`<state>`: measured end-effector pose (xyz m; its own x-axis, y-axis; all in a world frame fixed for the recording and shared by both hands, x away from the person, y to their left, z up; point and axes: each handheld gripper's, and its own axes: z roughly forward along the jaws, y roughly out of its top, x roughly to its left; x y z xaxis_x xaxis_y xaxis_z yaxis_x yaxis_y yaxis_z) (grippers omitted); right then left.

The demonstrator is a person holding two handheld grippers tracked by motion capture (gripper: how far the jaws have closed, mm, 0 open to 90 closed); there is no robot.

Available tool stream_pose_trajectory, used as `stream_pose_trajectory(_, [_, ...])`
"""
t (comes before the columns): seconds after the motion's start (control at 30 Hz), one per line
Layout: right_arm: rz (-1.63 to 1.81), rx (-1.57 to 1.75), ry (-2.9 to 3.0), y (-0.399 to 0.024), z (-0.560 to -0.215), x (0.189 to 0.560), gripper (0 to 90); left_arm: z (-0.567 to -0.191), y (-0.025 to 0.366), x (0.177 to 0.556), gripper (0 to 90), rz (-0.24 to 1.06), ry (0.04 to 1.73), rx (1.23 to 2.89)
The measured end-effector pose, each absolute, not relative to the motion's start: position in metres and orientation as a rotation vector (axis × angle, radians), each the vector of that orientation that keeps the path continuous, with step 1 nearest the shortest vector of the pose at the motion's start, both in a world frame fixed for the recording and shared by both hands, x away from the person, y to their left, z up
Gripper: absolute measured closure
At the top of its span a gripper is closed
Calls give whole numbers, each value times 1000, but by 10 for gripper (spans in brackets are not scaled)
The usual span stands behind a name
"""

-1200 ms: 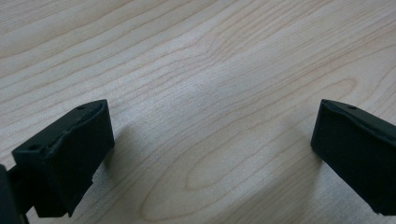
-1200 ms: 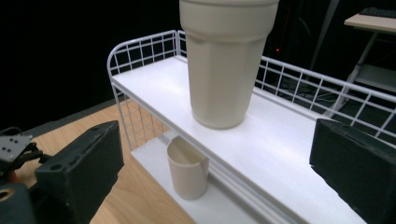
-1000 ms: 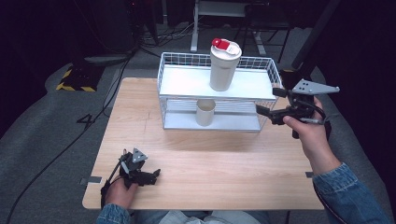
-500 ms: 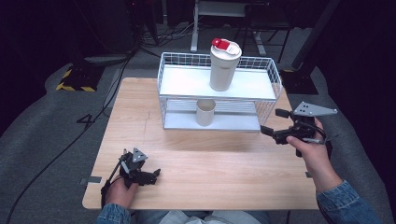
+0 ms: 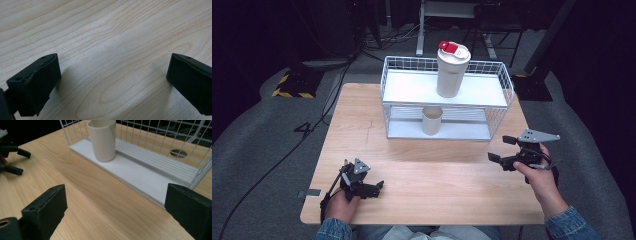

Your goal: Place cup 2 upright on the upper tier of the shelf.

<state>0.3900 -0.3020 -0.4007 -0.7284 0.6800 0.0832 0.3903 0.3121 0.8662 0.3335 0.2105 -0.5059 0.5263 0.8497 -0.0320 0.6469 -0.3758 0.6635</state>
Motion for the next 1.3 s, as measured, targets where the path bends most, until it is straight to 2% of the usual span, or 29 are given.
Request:
stream_pose_trajectory(0.67, [1329, 1060, 2388, -295, -475, 381, 67, -506, 210, 334, 0, 423, 1209, 2143])
stream_pose_trajectory(1.3, [1110, 1022, 2465, -281, -505, 375, 60, -506, 209, 335, 0, 427, 1228, 2132])
